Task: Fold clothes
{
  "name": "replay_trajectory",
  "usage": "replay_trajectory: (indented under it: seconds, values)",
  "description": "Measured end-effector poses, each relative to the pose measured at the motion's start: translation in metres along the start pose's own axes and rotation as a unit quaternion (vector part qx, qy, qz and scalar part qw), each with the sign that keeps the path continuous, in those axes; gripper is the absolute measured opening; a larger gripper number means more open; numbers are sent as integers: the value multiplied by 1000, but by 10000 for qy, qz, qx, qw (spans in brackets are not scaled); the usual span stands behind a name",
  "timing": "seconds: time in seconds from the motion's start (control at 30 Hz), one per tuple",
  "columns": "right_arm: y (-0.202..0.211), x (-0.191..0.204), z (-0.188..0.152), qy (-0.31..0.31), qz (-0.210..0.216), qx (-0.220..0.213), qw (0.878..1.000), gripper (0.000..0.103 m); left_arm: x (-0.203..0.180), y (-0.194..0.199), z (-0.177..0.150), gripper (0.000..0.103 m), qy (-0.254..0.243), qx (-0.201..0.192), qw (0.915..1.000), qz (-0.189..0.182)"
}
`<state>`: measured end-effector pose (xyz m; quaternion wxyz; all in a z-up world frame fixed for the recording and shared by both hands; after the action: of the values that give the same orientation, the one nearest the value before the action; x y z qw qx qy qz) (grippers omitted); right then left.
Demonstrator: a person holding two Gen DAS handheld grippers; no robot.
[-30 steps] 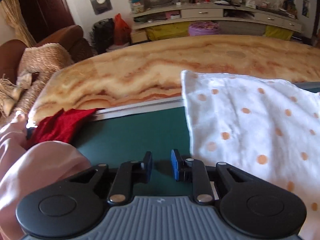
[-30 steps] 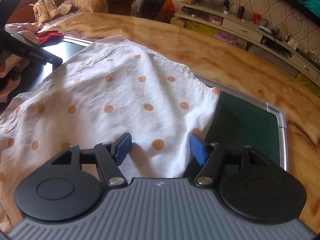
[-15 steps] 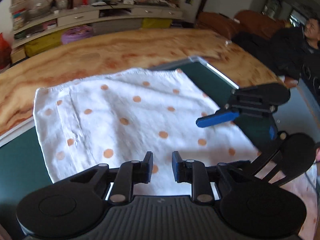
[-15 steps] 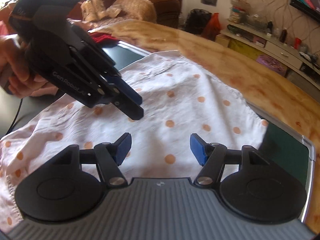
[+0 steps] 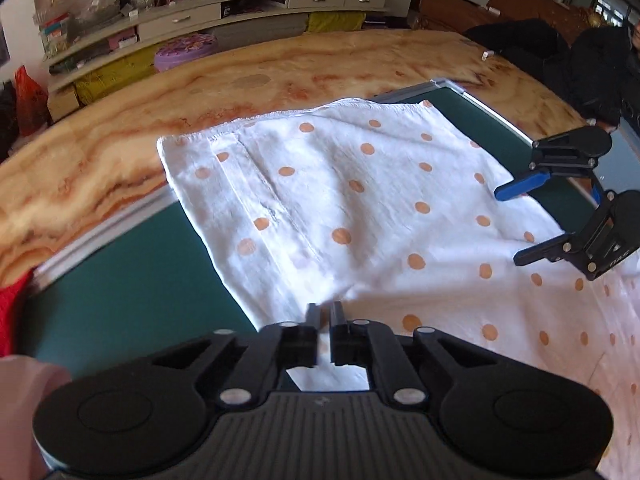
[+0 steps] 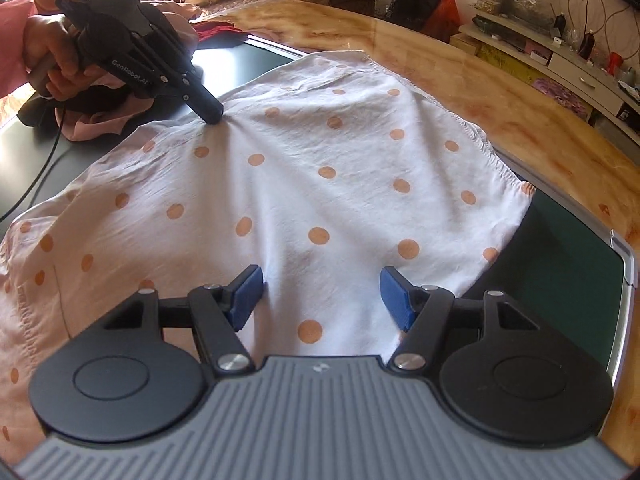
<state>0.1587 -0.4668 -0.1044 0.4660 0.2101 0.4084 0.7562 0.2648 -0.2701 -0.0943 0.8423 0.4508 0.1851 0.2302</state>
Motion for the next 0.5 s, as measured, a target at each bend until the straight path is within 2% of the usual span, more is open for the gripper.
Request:
replay_trajectory:
  seconds: [0.07, 0.13, 0.2, 0.27, 0.33, 0.37, 0.4, 0.43, 0.5]
  values:
    - [0, -1, 7, 105, -229, -146, 9996, 73, -7, 5, 15, 23, 193, -401, 9986, -271]
    - [-3, -8, 22, -128, -416, -470, 9979, 73, -13, -1, 29, 28, 368, -663, 9964, -391]
    - [-13, -19, 35, -503, -447, -679, 9954, 73, -19, -23, 40, 28, 471, -653, 9958, -424]
    - [-26, -28, 38, -670, -427, -622, 9949, 73, -19, -44, 41, 28, 502, -503, 9970, -303]
    - [-38, -37, 38, -774, -443, -522, 9947, 74, -13, -50, 38, 23, 604, -604, 9960, -268]
    - [-40, -42, 36, -839, -447, -522, 9941, 74, -4, -50, 36, 10, 774, -635, 9945, -302]
    - [-39, -49, 33, -919, -488, -538, 9931, 74, 5, -49, 33, 4, 893, -664, 9936, -210]
    - [-37, -57, 28, -1026, -562, -541, 9917, 74, 14, -46, 31, 4, 959, -715, 9928, -53]
    - [-31, -73, 18, -1239, -693, -537, 9884, 74, 28, -42, 26, 4, 1183, -721, 9903, -80]
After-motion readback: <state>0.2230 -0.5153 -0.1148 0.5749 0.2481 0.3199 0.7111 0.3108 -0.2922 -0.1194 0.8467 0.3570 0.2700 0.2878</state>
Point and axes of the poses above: each gripper's, at about its wrist camera, not at the fingertips, and y roughly against the way its jaws point, x to its left, z to its top, the point moved 5 cm from there along -y, roughly the way its jaws point, and after that the axes turned 4 degrees about y, right-handed, at the moved point
